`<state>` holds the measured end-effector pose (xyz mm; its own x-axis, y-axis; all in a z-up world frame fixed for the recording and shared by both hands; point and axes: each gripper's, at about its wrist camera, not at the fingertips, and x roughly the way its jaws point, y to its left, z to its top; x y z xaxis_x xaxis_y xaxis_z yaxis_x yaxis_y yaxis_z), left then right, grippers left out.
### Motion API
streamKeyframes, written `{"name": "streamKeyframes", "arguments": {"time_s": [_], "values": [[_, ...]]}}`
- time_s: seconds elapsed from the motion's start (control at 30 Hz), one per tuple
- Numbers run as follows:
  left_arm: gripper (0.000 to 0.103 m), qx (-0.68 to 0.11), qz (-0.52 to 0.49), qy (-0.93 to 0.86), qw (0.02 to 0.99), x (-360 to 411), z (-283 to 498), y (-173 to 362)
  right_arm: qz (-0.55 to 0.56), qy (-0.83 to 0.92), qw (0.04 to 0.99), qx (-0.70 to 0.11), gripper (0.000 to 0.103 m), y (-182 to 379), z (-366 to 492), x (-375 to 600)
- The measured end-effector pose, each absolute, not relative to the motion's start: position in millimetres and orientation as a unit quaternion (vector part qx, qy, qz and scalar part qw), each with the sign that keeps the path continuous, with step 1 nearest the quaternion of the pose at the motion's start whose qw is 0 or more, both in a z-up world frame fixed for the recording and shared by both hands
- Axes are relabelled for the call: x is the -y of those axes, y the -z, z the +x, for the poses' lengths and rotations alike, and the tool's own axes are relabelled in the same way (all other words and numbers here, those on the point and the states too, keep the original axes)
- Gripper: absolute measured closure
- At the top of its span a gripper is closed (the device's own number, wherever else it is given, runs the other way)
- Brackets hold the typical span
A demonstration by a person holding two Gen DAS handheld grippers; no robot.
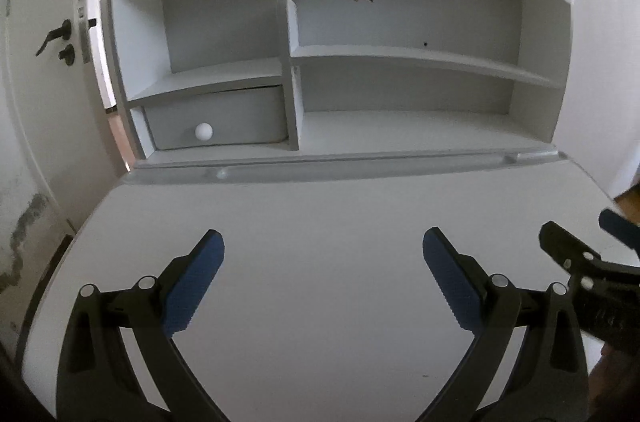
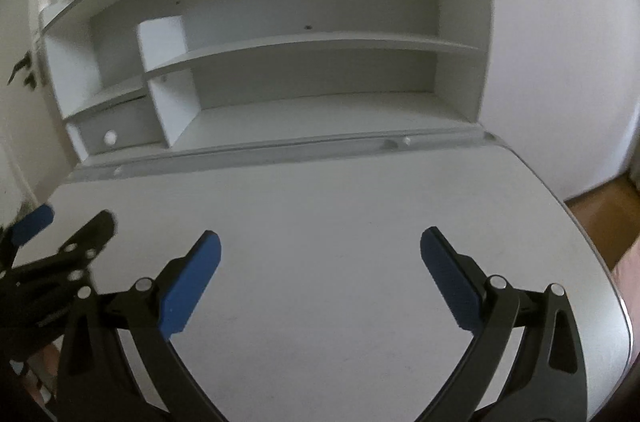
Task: Collect trash
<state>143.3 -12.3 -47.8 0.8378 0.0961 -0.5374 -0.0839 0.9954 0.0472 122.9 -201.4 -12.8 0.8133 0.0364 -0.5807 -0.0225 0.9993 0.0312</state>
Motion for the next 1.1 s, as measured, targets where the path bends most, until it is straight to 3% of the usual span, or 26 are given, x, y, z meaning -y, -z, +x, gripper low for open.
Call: {"name": "streamKeyframes", "arguments": {"time_s": [0.4, 1.1], "values": [[0.006, -0.357, 0.012, -0.095, 0.929, 1.0, 155.9, 67.6, 0.012, -0.032, 0.946, -0.322, 0.006, 15.4, 125.4, 200.5], [0.006, -0.415, 0.015, -0.06, 0.908, -2.3, 166.1, 82.5, 0.013, -0.005, 0.931, -0.366, 0.006, 24.3, 137.6, 202.4]]}}
